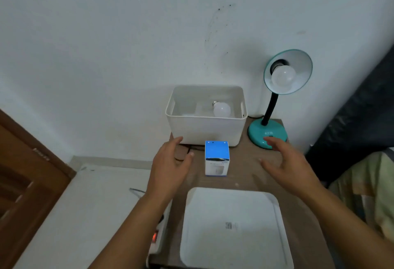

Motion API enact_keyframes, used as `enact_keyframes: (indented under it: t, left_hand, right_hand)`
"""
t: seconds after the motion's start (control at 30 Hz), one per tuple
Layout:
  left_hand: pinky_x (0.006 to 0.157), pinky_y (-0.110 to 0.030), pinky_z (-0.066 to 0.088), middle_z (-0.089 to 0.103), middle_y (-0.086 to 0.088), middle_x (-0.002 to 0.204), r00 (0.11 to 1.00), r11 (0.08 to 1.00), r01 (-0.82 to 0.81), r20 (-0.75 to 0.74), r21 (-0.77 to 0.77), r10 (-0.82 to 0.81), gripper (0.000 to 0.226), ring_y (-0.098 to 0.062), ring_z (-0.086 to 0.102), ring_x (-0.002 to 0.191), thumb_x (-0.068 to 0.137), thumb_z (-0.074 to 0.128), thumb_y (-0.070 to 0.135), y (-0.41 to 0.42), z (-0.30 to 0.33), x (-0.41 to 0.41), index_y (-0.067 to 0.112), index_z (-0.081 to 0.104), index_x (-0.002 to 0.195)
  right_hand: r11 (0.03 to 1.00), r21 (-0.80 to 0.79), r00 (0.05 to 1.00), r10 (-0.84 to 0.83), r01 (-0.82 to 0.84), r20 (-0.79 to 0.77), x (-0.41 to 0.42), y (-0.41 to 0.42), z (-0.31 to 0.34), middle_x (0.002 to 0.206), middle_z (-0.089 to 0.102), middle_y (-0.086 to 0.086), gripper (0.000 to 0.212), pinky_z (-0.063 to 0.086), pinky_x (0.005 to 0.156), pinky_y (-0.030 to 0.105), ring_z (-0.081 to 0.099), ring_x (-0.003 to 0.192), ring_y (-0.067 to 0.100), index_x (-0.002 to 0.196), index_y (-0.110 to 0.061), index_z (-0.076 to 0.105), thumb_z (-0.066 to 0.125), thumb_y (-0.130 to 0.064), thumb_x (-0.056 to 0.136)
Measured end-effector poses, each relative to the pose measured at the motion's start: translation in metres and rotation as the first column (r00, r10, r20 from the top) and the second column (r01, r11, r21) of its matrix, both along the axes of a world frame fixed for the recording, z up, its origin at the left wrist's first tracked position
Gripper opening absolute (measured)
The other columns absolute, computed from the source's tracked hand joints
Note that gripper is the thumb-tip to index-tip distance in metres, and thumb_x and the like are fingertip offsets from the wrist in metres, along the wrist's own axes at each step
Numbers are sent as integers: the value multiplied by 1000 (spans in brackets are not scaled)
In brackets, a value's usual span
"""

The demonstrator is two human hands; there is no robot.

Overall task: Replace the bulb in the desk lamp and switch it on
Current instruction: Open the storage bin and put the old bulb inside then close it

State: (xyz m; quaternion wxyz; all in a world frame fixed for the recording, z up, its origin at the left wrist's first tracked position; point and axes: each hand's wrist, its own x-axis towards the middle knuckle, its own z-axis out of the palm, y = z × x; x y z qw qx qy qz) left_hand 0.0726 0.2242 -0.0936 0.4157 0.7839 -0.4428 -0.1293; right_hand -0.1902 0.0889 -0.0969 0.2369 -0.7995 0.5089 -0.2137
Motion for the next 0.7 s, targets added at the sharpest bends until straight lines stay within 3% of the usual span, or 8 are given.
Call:
enact_keyframes:
  t: [0.07,0.2,0.4,0.53,0.7]
  left_hand:
    - [100,-25,43,57,7,136,1000,998,21,-13,55,-21,51,-12,54,124,92,68,32,15,-12,-16,22,53,140]
    - [109,-43,43,54,4,144,995,982,47,-97,182,-30,57,-16,49,133,92,66,39,45,-37,-37,25,48,144]
    - [111,-29,34,47,8,149,990,950,134,-71,281,-119,61,-13,43,136,92,67,37,87,-60,-57,25,44,147]
    - [121,-34,25,27,3,163,979,875,201,-69,441,-190,79,-16,27,148,90,66,48,115,-80,-64,24,27,155]
    - [123,-34,9,4,3,168,959,786,241,-16,570,-283,104,-16,3,155,83,66,62,135,-90,-68,24,8,160]
  right_hand:
    - [999,45,1000,9,-8,-21,-16,19,-13,136,54,-5,59,42,98,31,51,122,13,137,-32,45,70,-36,84]
    - [988,153,999,23,-15,-46,-39,57,-33,140,49,-10,61,39,92,25,50,115,8,139,-38,40,68,-36,85]
    - [975,218,992,68,-43,-107,-66,99,-58,143,48,-8,60,39,99,28,47,124,12,139,-33,41,66,-40,86]
    - [967,250,987,82,-44,-142,-81,124,-73,149,42,-7,65,40,108,35,43,130,14,142,-34,39,65,-48,84]
    - [964,257,962,127,-63,-240,-88,149,-87,160,20,-6,85,20,117,35,19,145,15,148,-37,28,61,-68,76]
